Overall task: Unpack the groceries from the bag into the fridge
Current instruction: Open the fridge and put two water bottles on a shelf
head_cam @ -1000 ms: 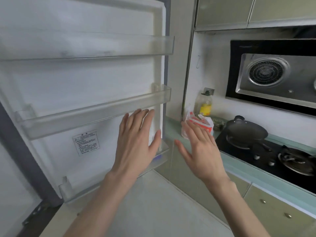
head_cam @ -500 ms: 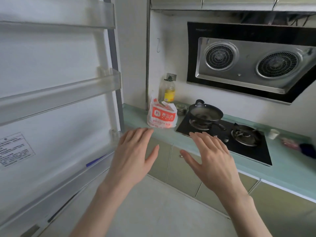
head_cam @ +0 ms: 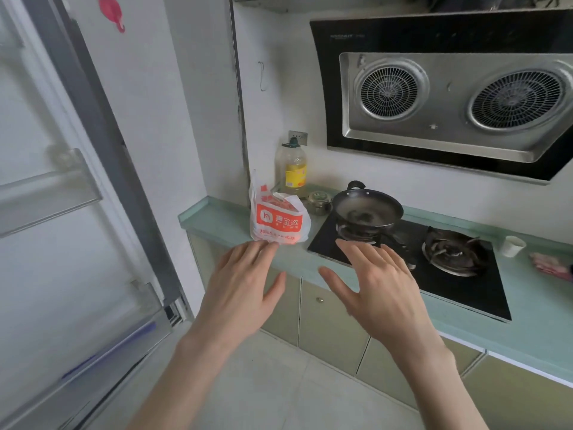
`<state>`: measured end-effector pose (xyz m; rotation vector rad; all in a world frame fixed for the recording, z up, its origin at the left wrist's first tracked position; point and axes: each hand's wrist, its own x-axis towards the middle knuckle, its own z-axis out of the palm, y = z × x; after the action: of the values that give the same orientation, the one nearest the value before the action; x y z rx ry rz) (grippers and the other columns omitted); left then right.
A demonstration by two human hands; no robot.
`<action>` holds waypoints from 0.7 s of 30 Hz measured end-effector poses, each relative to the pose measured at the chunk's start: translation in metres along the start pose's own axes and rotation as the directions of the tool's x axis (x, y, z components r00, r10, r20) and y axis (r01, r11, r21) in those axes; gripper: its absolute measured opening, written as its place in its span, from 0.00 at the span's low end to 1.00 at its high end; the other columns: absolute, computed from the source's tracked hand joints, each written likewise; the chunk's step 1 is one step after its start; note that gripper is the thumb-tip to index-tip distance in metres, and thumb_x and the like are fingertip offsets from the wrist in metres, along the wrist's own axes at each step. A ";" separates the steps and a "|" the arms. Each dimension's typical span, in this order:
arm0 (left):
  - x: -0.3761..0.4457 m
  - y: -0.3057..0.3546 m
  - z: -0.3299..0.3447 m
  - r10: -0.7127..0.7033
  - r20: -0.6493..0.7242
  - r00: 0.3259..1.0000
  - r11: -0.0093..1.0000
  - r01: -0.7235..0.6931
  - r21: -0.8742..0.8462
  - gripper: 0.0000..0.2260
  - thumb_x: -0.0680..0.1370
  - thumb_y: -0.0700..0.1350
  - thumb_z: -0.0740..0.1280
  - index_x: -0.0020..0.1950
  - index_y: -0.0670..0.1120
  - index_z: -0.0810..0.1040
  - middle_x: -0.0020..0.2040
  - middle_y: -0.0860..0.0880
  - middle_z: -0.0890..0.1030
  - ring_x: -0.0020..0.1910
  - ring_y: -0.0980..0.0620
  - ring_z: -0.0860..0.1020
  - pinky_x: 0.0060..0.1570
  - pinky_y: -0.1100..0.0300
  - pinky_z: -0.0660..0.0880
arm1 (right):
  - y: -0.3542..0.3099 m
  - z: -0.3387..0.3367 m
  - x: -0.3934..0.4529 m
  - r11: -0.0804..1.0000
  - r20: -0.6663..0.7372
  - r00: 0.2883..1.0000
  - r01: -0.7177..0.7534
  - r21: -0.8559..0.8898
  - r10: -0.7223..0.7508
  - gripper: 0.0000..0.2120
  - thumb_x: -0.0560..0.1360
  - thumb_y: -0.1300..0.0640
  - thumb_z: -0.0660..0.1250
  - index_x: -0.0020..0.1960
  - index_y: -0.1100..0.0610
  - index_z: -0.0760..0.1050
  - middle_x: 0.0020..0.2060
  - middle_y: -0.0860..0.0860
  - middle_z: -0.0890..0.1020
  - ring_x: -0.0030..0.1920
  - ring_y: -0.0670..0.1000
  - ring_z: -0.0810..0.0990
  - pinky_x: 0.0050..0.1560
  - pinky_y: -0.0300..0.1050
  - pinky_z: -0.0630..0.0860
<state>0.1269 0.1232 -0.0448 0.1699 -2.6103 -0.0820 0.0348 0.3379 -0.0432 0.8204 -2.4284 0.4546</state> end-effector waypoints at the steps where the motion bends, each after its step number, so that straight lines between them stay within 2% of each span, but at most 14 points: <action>1: 0.009 0.002 0.006 -0.008 0.004 1.000 1.000 0.008 0.013 0.22 0.80 0.57 0.58 0.70 0.48 0.74 0.62 0.52 0.79 0.60 0.48 0.78 0.60 0.53 0.73 | 0.007 0.005 0.007 1.000 -0.005 1.000 0.007 0.008 -0.007 0.28 0.79 0.33 0.59 0.66 0.52 0.79 0.58 0.47 0.84 0.59 0.51 0.82 0.69 0.50 0.71; 5: 0.043 0.005 0.029 -0.057 0.013 0.998 0.998 0.056 0.020 0.21 0.81 0.57 0.58 0.68 0.48 0.75 0.61 0.51 0.80 0.58 0.47 0.79 0.58 0.52 0.74 | 0.032 0.029 0.035 0.997 -0.013 0.999 0.050 0.050 -0.050 0.25 0.79 0.35 0.62 0.64 0.52 0.79 0.57 0.46 0.83 0.57 0.51 0.81 0.66 0.46 0.70; 11: 0.082 0.000 0.061 -0.110 0.026 0.994 0.994 0.110 0.020 0.22 0.81 0.58 0.58 0.69 0.48 0.76 0.61 0.52 0.80 0.59 0.48 0.79 0.59 0.53 0.74 | 0.055 0.066 0.072 0.992 0.013 0.997 0.077 0.103 -0.079 0.27 0.79 0.35 0.61 0.67 0.53 0.78 0.60 0.47 0.82 0.61 0.51 0.79 0.67 0.47 0.71; 18: 0.130 -0.029 0.103 -0.118 0.020 0.993 0.993 0.119 -0.019 0.17 0.81 0.56 0.62 0.66 0.49 0.76 0.60 0.53 0.80 0.58 0.49 0.79 0.58 0.53 0.74 | 0.062 0.113 0.118 0.987 0.075 0.995 0.055 0.151 -0.067 0.27 0.79 0.34 0.61 0.67 0.51 0.77 0.63 0.46 0.82 0.62 0.51 0.80 0.64 0.45 0.73; 21: 0.154 -0.050 0.124 -0.128 0.013 0.992 0.991 0.128 -0.038 0.18 0.81 0.56 0.61 0.65 0.48 0.77 0.60 0.53 0.81 0.58 0.49 0.79 0.58 0.54 0.75 | 0.062 0.137 0.142 0.988 0.119 0.991 0.039 0.151 -0.058 0.26 0.79 0.34 0.61 0.68 0.50 0.77 0.64 0.45 0.81 0.64 0.50 0.79 0.64 0.44 0.73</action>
<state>-0.0624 0.0562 -0.0803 0.3239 -2.6045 -0.1796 -0.1524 0.2562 -0.0795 0.9955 -2.5037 0.5881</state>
